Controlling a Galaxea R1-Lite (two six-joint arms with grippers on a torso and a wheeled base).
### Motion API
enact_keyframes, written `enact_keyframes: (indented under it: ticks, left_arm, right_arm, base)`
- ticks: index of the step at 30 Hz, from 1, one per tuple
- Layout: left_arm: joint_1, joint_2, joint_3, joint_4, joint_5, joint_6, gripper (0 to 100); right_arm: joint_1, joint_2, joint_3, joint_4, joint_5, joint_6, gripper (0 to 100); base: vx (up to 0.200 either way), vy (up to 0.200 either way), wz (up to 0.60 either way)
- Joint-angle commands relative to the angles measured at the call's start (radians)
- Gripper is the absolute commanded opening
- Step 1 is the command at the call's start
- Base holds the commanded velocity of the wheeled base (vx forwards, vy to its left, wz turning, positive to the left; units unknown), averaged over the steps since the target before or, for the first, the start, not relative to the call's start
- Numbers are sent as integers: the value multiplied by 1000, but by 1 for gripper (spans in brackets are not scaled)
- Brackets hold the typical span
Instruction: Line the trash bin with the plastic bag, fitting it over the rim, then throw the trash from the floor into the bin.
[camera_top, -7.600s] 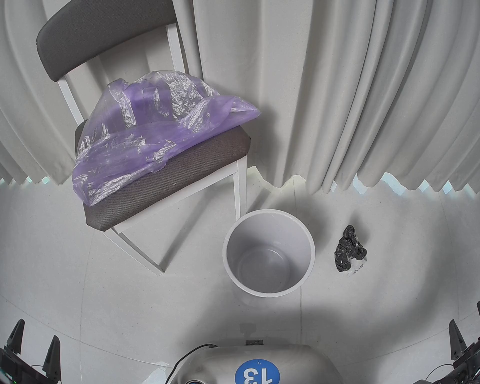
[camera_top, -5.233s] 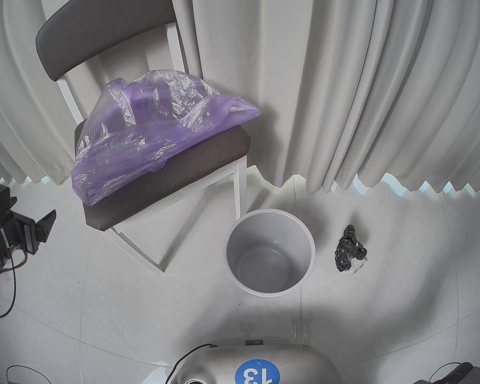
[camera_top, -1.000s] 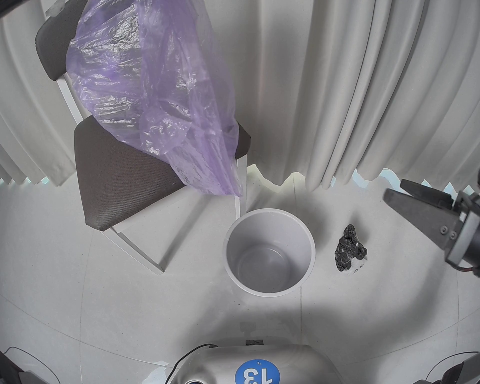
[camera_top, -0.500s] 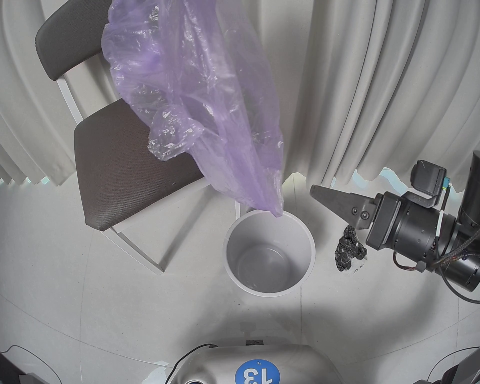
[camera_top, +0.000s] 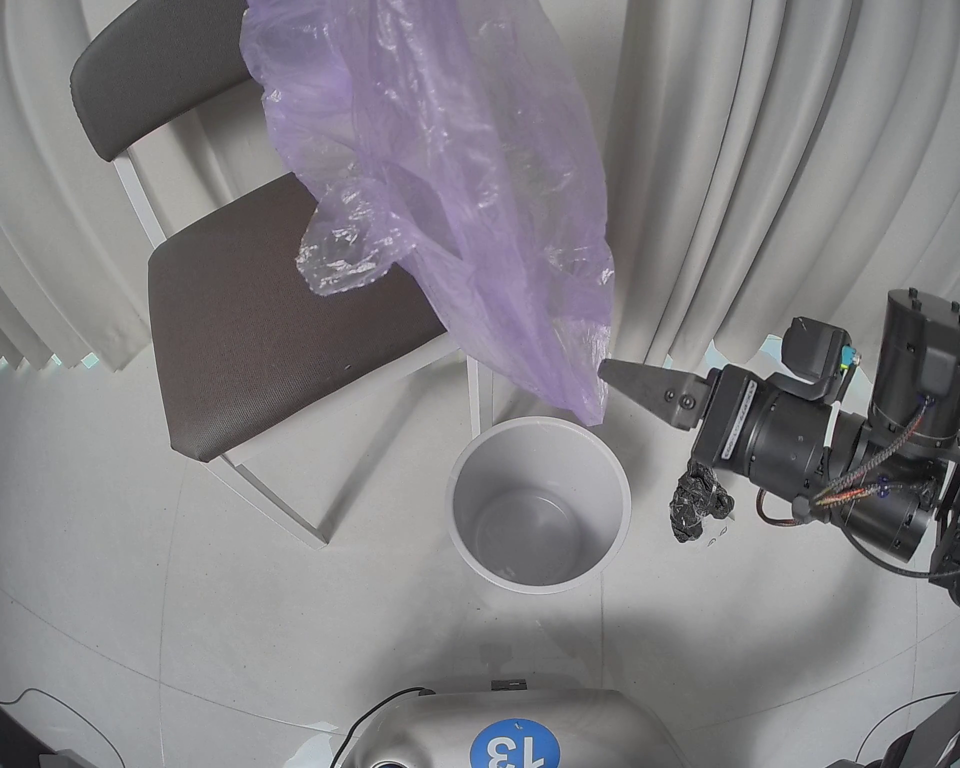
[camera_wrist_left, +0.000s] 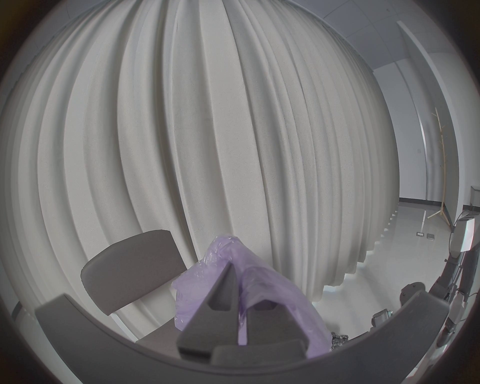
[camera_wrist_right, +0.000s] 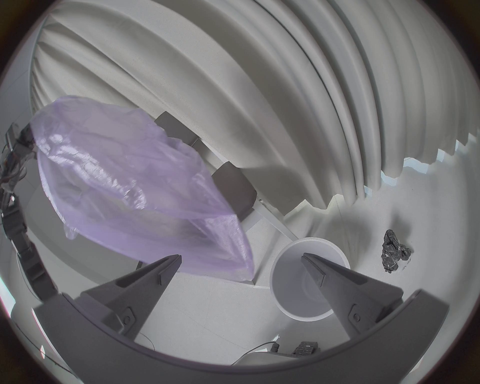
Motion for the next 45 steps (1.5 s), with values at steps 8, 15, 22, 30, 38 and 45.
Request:
enact_keyframes:
  ticks: [8,15,22,30,38,45]
  left_arm:
    - [-24,12,0,-19,0,14,0]
    - [-23,12,0,-19,2,14,0]
    - [-24,12,0,-21,11,17,0]
    - [-24,19,0,-22,10,34,0]
    - [-24,36,0,-48,8,34,0]
    - [-24,44,0,-48,7,34,0]
  right_arm:
    - [-14,19,-27,1,5,53,100]
    - [79,23,6,4,14,56,100]
    - [173,85,34,1,17,62,100]
    - [214,192,35,-49,17,101,100]
    - [216,209,23,-170,-29,144,100]
    - [202,200,11,-181,-30,153,100]
  base:
    - [0,0,0]
    - [0,0,0]
    - [0,0,0]
    - [0,0,0]
    - [0,0,0]
    - [0,0,0]
